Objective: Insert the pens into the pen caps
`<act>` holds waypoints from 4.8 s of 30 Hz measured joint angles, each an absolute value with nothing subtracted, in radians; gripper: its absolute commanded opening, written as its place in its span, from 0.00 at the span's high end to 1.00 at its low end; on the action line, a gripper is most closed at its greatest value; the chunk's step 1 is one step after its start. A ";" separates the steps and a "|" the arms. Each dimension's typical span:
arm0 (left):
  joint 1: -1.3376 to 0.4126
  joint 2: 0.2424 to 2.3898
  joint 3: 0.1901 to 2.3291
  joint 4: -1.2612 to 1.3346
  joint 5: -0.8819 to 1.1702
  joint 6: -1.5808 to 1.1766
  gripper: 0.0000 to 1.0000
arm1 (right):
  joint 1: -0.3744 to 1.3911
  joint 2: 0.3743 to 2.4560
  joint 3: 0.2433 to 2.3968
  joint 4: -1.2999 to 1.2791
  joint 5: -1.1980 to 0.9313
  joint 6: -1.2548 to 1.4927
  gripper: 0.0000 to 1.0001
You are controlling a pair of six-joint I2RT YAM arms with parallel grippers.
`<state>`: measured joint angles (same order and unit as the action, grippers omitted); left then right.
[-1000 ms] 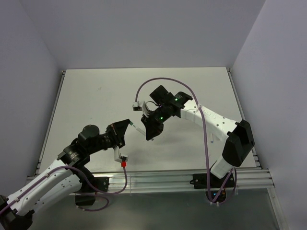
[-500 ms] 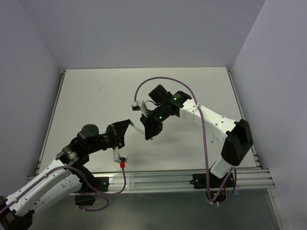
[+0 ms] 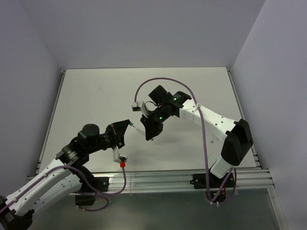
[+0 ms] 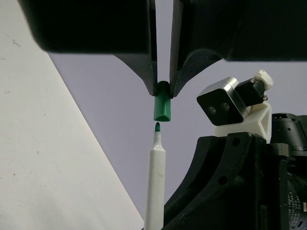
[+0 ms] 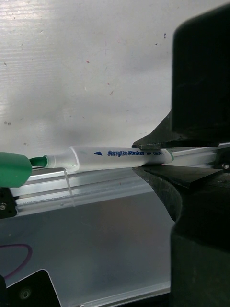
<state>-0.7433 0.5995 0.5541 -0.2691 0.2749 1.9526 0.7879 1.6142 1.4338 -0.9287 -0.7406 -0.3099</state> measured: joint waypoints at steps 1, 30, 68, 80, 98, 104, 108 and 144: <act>-0.743 0.599 0.554 -0.272 0.272 1.953 1.00 | 0.788 1.614 1.434 -0.928 -0.741 -0.310 1.00; -0.752 0.623 0.554 -0.285 0.262 1.978 1.00 | 0.788 1.673 1.519 -0.994 -0.751 -0.304 1.00; -0.785 0.627 0.673 -0.359 0.170 1.767 0.45 | 0.673 1.656 1.570 -0.717 -0.757 -0.177 1.00; -0.713 0.888 0.990 -0.574 0.207 0.903 0.57 | 0.431 1.476 1.508 -0.625 -0.903 -0.086 1.00; -0.030 1.219 1.196 0.192 1.066 -0.702 0.55 | 0.471 1.430 1.354 -0.473 -1.014 0.017 1.00; -0.030 1.279 1.058 0.619 1.142 -1.002 0.51 | 0.543 1.452 1.337 -0.361 -0.977 0.083 1.00; -0.030 1.286 0.994 0.759 1.147 -1.095 0.47 | 0.578 1.500 1.336 -0.266 -0.977 0.146 1.00; -0.168 1.276 0.884 0.825 1.056 -1.146 0.56 | 0.672 1.569 1.341 -0.178 -0.981 0.246 1.00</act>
